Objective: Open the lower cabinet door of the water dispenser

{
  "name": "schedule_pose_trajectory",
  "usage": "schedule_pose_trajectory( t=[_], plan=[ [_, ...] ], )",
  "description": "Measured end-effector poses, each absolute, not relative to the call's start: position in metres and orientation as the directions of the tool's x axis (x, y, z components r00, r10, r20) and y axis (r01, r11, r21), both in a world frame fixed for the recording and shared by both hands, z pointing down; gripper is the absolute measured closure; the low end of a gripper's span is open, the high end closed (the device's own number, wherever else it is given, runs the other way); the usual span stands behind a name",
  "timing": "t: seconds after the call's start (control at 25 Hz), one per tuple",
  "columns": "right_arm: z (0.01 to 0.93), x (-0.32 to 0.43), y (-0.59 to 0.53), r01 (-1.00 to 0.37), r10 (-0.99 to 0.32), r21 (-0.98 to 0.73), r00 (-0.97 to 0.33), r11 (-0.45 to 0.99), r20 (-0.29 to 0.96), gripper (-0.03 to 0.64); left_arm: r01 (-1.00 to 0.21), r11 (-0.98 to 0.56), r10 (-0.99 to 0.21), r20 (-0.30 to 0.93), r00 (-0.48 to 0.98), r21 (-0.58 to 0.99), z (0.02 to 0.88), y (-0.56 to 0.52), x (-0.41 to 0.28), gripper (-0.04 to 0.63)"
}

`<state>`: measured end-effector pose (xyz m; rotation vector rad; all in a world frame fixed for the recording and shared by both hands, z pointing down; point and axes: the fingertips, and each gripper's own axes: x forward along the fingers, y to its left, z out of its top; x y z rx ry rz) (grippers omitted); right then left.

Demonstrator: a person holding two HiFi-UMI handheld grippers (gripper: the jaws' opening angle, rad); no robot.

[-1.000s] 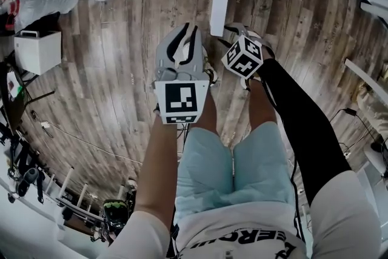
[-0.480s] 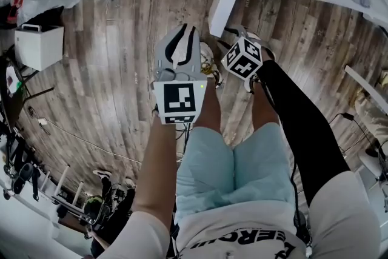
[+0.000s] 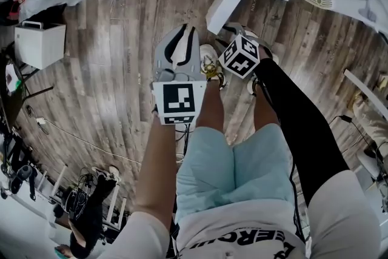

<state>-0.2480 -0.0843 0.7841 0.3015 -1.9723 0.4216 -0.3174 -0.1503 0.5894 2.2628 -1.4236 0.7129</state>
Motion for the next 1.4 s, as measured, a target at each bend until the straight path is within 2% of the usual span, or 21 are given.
schedule_pose_trajectory(
  t=[0.64,0.92,1.4],
  plan=[
    [0.783,-0.285,-0.109,-0.39,-0.035,-0.131,-0.391,0.912,0.92,0.448,-0.907,-0.422,-0.72,0.604,0.341,0.01,0.581,-0.166,-0.366,0.535],
    [0.779,-0.301,-0.126,-0.372,-0.047,-0.124,-0.417,0.92,0.908,0.448,-0.912,-0.41,-0.725,0.608,0.324,-0.003,0.582,-0.178,-0.376,0.535],
    [0.782,-0.319,-0.157,-0.332,-0.029,-0.134,-0.444,0.934,0.896,0.448,-0.945,-0.328,-0.739,0.625,0.252,-0.007,0.588,-0.2,-0.406,0.535]
  ],
)
